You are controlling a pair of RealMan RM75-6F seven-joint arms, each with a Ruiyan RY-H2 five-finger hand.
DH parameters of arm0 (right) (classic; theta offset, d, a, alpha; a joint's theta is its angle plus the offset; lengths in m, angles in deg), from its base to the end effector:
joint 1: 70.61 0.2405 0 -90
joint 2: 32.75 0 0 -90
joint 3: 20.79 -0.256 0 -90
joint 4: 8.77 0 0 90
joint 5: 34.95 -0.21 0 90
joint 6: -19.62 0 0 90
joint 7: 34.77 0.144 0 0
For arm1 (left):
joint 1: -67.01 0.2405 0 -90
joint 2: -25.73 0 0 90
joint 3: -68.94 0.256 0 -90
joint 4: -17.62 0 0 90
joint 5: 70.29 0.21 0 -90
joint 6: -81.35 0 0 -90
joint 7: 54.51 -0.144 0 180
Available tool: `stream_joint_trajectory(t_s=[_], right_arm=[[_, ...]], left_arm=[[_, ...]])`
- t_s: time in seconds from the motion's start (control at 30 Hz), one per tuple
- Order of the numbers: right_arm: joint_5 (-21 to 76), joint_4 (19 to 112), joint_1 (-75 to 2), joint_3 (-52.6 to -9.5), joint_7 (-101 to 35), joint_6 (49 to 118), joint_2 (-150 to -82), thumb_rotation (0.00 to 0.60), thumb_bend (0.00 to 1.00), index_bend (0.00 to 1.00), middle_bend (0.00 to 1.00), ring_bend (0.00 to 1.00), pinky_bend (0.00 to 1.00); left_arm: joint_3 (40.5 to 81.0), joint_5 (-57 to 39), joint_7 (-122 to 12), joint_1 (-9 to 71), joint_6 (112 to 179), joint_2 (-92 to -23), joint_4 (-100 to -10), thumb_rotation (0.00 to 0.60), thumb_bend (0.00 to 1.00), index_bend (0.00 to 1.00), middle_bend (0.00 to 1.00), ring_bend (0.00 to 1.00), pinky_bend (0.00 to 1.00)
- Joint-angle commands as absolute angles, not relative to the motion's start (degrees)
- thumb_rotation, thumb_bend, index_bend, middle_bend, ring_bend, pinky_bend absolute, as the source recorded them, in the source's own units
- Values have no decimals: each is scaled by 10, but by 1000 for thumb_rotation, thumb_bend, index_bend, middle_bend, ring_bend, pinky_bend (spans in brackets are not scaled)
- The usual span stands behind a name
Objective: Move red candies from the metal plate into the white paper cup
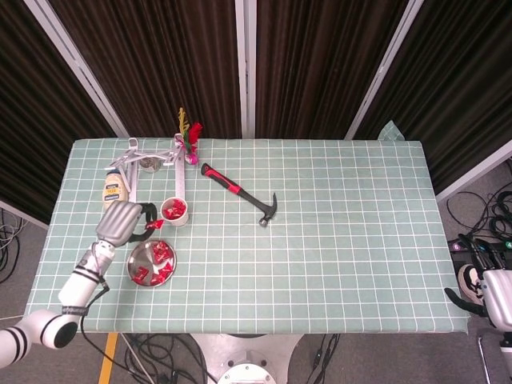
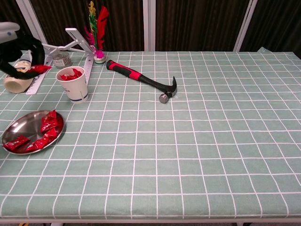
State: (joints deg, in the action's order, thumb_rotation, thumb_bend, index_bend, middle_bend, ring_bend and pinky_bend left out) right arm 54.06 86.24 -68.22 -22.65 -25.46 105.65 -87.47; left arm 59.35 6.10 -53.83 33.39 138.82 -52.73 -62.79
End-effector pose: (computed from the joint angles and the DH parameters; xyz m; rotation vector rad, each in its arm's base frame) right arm -0.3127 -0.1639 0.2035 1.3873 -0.9437 0.9351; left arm -0.2233 0.3439 0.0570 -1.7279 -0.9904 -0.9888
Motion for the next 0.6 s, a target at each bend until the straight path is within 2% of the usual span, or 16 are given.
stream_joint_trajectory(t_s=[0.03,0.3,0.6], right_arm=[[539,861,-683,-227,-254,1056,-875,600,99,80,204,109,380],[532,858,-682,-229,-251,1052,-874,600,98,80,204,109,380],[528,855,-684,-229,-247,1053,-874,600,99,80,204,109,381]], left_arm=[[567,29,-555,291,1339,-541,-594,600,378,606,659,942,1000],[564,-20,-595,249,1282,-579,-541,600,374,553,616,938,1000],[574,-42,-630,232,1264,-600,-500,600,375,499,540,917,1000]])
